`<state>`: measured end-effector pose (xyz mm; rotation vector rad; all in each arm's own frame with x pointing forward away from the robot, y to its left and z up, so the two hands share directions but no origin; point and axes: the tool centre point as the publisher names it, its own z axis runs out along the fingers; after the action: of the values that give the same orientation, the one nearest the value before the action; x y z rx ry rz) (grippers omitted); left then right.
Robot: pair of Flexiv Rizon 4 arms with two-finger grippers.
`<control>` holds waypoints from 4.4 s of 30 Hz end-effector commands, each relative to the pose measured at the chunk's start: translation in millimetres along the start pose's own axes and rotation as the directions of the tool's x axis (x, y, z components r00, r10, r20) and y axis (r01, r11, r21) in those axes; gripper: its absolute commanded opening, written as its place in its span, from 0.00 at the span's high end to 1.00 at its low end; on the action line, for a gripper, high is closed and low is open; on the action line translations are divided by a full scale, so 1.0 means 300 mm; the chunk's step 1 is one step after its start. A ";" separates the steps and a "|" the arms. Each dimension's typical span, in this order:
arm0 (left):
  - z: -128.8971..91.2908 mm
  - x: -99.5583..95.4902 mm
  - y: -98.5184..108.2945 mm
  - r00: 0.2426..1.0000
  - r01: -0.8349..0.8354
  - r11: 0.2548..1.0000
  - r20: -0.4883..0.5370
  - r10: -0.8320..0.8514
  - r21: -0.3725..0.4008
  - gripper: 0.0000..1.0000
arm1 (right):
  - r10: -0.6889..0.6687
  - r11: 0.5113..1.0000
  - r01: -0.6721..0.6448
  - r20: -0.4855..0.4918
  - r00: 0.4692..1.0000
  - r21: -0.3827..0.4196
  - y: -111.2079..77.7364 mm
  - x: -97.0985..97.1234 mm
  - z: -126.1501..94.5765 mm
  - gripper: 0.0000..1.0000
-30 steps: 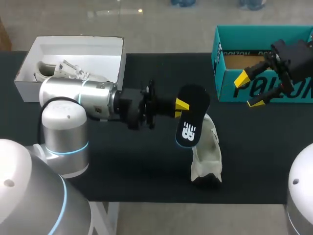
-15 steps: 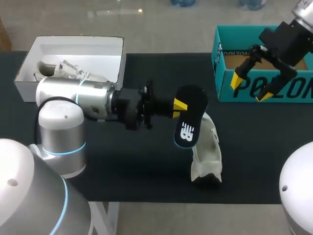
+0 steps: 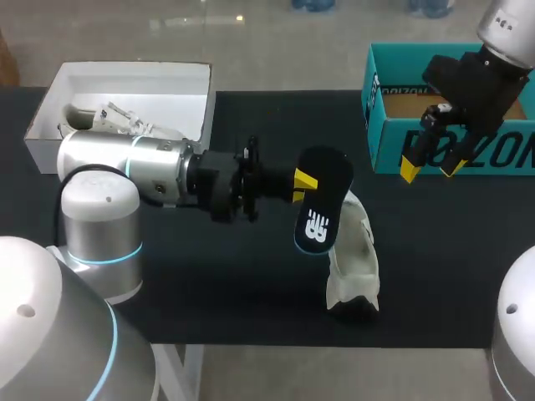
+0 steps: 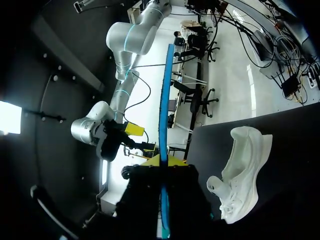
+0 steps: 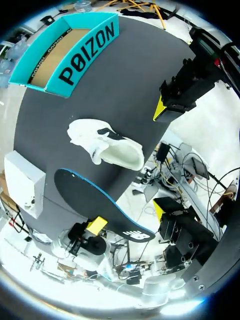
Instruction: Take the shoe out of the shoebox, open the shoe tongue, remove and reinsert the insole, then place the shoe into the shoebox
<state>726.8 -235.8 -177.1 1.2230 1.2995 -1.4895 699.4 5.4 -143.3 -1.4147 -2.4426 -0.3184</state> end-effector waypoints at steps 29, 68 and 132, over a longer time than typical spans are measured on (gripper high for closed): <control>0.009 0.013 -0.029 1.000 0.002 1.000 -0.004 -0.002 0.009 1.00 | -0.525 0.850 0.525 0.109 0.844 0.038 -0.150 -0.022 0.029 0.00; 0.008 0.032 -0.041 1.000 0.023 1.000 -0.015 -0.024 -0.016 1.00 | -0.545 0.822 0.566 0.206 0.812 -0.057 -0.353 0.004 0.002 0.00; 0.107 0.321 -0.251 0.873 0.437 0.893 -0.291 -0.391 0.112 1.00 | -0.545 0.822 0.566 0.206 0.812 -0.057 -0.353 0.004 0.002 0.00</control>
<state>620.6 -232.3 -240.8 1.3297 1.7455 -1.7892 602.3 -46.9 -148.3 -0.7476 -3.0091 -0.4918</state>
